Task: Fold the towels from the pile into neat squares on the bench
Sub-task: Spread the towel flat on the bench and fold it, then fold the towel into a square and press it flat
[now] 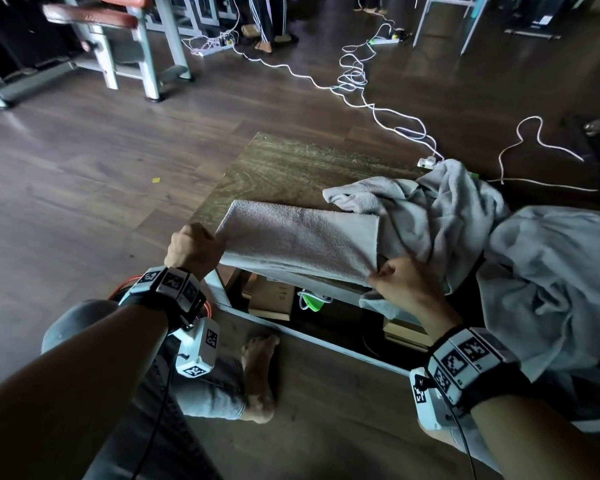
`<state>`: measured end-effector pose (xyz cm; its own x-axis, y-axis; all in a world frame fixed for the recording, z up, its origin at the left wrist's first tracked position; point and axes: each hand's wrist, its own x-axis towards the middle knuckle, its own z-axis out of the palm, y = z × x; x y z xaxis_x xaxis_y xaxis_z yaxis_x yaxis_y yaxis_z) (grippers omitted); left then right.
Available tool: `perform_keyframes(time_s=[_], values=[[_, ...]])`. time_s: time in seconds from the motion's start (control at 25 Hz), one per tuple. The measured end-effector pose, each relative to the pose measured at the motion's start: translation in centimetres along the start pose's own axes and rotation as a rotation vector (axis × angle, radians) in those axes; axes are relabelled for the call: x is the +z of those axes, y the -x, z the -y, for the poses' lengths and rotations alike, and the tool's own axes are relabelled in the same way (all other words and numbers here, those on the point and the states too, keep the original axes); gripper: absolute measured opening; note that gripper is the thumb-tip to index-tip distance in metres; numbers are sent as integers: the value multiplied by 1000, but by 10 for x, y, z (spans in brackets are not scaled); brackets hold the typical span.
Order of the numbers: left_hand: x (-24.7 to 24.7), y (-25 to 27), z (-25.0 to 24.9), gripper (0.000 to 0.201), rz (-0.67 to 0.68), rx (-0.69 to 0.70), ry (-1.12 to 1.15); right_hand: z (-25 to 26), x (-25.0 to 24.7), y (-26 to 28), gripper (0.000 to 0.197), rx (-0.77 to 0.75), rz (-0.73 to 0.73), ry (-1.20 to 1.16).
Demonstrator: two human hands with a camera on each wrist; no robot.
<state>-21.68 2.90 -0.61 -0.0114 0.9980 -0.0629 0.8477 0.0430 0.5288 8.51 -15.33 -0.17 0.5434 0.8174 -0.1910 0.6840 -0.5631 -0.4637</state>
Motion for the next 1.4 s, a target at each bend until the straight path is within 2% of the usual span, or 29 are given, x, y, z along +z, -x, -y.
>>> perform_keyframes(time_s=[0.08, 0.16, 0.2, 0.28, 0.32, 0.44, 0.56, 0.72, 1.04, 1.2, 1.4], values=[[4, 5, -7, 25, -26, 35, -44, 7, -1, 3, 25, -40, -99, 62], [12, 11, -19, 33, -78, 192, -95, 15, 8, 0, 17, -229, -284, 65], [18, 15, -28, 34, -90, 305, -104, 22, 16, -4, 15, -353, -330, 71], [34, 21, -52, 34, -46, 491, -116, 40, 35, -17, 23, -532, -299, 135], [45, 21, -65, 36, -1, 546, -127, 50, 45, -26, 32, -566, -252, 170], [74, 25, -97, 50, 147, 602, -184, 70, 67, -48, 56, -542, -148, 177], [95, 23, -91, 55, 232, 581, -275, 60, 81, -58, 68, -453, -214, 277], [105, 20, -73, 57, 186, 572, -333, 49, 82, -63, 77, -391, -215, 315], [101, 15, -69, 63, 163, 548, -344, 46, 77, -66, 85, -304, -202, 293], [94, 9, -56, 71, 130, 515, -353, 37, 73, -66, 87, -267, -207, 298], [84, 6, -42, 68, 108, 496, -327, 29, 72, -64, 87, -239, -245, 305]])
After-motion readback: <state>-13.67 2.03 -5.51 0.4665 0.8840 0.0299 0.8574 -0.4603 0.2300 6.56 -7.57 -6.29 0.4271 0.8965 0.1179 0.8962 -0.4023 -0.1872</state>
